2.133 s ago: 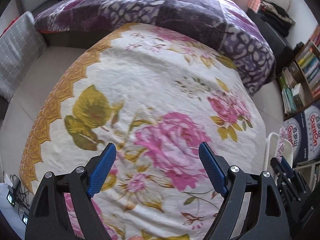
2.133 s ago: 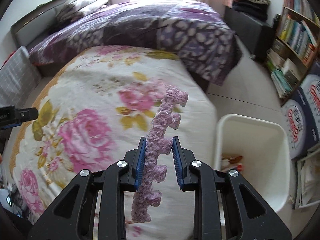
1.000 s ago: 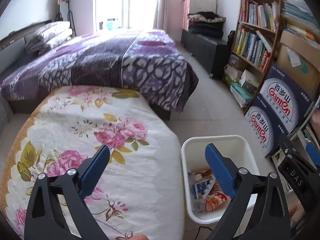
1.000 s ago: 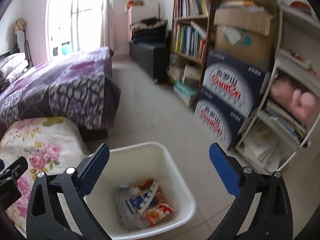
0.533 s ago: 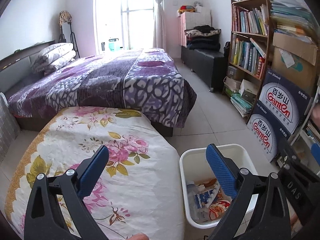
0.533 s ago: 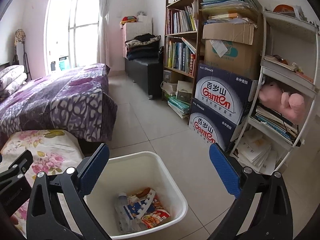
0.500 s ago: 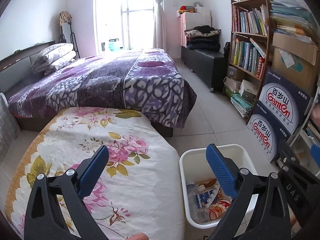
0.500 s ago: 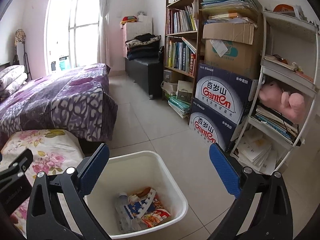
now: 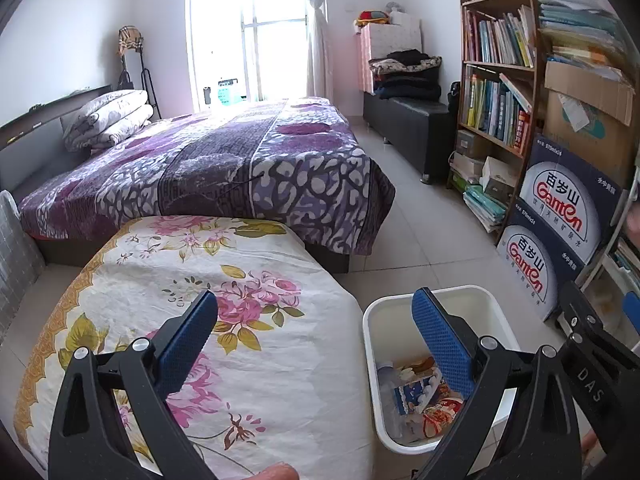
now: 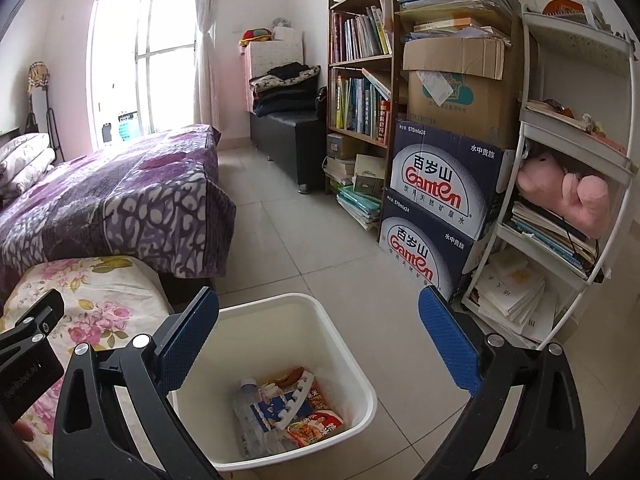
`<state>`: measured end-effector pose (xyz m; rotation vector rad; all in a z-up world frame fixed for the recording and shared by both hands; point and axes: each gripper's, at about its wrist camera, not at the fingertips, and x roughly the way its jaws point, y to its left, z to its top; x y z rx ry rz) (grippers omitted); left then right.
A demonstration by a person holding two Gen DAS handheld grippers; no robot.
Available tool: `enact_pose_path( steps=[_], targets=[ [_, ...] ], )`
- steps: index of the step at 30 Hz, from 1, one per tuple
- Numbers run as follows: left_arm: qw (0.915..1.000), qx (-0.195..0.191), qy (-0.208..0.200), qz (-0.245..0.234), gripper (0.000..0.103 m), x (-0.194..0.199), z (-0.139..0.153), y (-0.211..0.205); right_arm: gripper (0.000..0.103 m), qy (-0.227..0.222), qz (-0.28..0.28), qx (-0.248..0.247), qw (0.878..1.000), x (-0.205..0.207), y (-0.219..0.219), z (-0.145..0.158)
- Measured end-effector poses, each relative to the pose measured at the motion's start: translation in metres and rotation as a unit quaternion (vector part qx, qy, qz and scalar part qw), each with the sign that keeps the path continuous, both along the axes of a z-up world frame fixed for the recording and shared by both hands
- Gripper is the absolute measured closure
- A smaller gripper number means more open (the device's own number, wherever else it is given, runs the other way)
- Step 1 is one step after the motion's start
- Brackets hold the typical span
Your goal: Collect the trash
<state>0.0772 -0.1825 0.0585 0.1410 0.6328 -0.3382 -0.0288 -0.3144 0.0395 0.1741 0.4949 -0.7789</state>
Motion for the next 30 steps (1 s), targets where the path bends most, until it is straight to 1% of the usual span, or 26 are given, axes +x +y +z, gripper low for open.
enact_pose_path(
  steps=[12, 30],
  targets=[
    [0.9999, 0.012, 0.005, -0.003, 0.008, 0.0013, -0.0071, 0.0003, 0.007, 0.0, 0.0, 0.002, 1.0, -0.0004, -0.0012, -0.0003],
    [0.9998, 0.015, 0.011, 0.0, 0.008, 0.0038, -0.0101, 0.0023, 0.007, 0.003, 0.0, 0.004, 1.0, -0.0008, 0.0033, -0.0021]
  ],
)
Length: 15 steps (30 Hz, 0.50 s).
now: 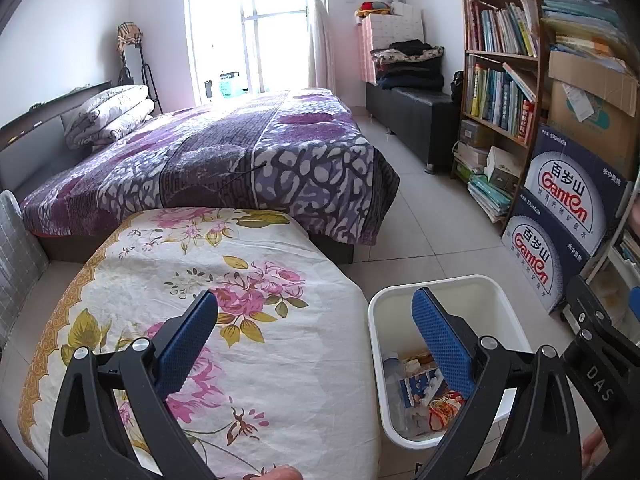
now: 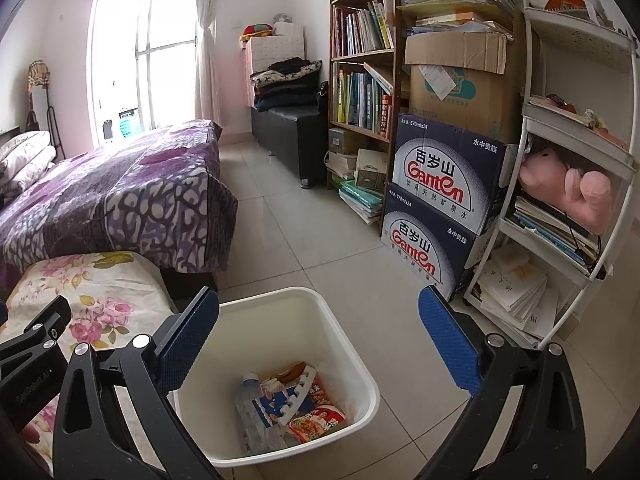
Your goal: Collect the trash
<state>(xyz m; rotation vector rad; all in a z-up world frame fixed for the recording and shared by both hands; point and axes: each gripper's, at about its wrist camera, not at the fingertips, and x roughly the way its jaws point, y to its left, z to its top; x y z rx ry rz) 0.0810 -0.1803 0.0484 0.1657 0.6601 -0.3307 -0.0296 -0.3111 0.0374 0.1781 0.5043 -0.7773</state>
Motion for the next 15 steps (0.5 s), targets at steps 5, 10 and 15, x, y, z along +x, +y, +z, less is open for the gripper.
enact_pose_path(
  steps=[5, 10, 15],
  targets=[
    [1.0, 0.001, 0.0, 0.0, 0.008, -0.0001, -0.0001, -0.0001, 0.007, 0.001, 0.001, 0.001, 1.0, 0.0003, 0.0021, -0.0016],
    [1.0, 0.001, 0.0, 0.001, 0.008, -0.0001, -0.001, 0.0002, 0.007, 0.003, 0.002, 0.0, 1.0, -0.0012, 0.0083, -0.0053],
    [1.0, 0.001, 0.0, 0.001, 0.008, 0.0002, -0.0006, -0.0005, 0.007, 0.005, 0.001, 0.004, 1.0, -0.0002, 0.009, -0.0074]
  ],
)
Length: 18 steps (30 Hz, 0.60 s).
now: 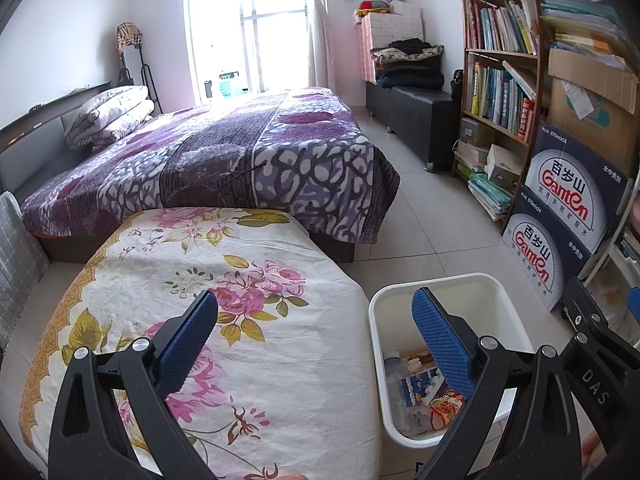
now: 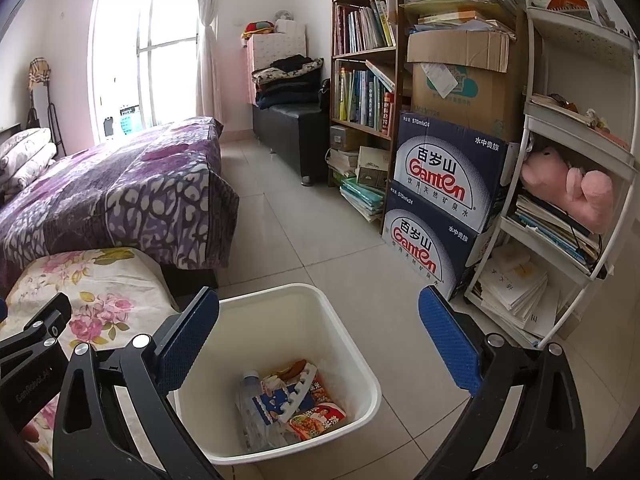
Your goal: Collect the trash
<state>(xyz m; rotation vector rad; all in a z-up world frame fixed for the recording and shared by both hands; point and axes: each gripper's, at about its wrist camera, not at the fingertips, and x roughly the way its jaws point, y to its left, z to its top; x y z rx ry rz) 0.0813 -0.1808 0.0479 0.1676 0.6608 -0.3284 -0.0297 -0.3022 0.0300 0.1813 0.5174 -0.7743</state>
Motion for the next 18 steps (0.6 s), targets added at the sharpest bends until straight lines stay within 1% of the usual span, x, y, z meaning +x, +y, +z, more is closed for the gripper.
enact_pose_path(
  steps=[4, 18],
  targets=[
    [1.0, -0.001, -0.002, -0.003, 0.008, -0.0007, -0.0006, 0.0002, 0.007, 0.002, 0.001, 0.005, 1.0, 0.002, 0.003, -0.006],
    [0.9999, 0.008, -0.003, -0.015, 0.008, -0.0016, -0.0041, -0.0021, 0.007, 0.01, 0.003, 0.013, 1.0, 0.0036, -0.0007, -0.0053]
  ],
)
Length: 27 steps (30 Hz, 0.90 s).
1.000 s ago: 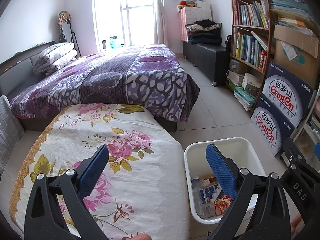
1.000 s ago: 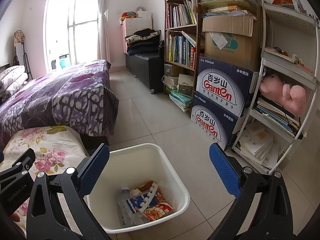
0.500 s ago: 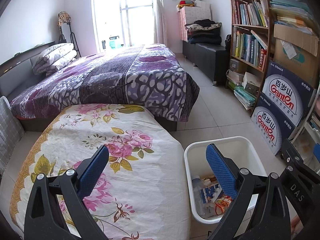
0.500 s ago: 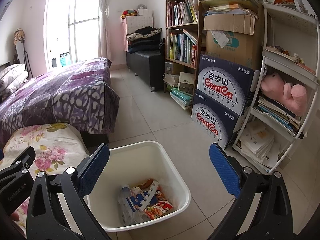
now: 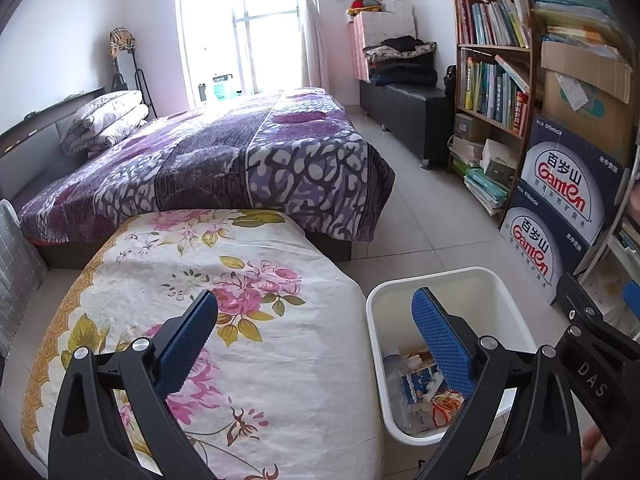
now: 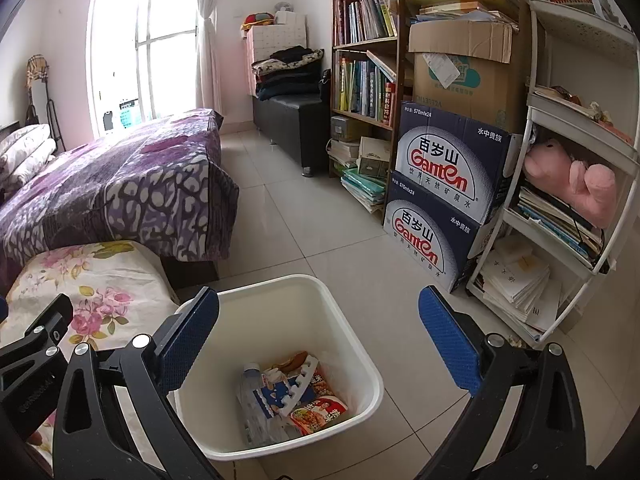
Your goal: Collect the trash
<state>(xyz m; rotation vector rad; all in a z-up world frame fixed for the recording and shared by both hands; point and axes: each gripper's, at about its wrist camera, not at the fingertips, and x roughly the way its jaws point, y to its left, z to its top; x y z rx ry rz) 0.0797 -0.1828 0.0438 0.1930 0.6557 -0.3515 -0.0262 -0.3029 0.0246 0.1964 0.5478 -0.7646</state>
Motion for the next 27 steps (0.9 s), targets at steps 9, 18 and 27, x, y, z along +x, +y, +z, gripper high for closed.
enact_pose_path(
  steps=[9, 18, 27],
  targets=[
    [1.0, 0.003, 0.002, -0.003, 0.008, 0.0008, -0.0024, -0.0008, 0.007, 0.003, 0.002, 0.002, 1.0, -0.0006, -0.0021, -0.0021],
    [1.0, 0.002, 0.007, -0.005, 0.008, 0.0027, -0.004, -0.0006, 0.007, 0.003, 0.002, 0.003, 1.0, 0.001, -0.0049, -0.0003],
    [0.9999, 0.011, 0.011, -0.001, 0.008, 0.0009, -0.0057, -0.0014, 0.007, 0.006, 0.004, 0.004, 1.0, 0.0011, -0.006, -0.0026]
  ],
)
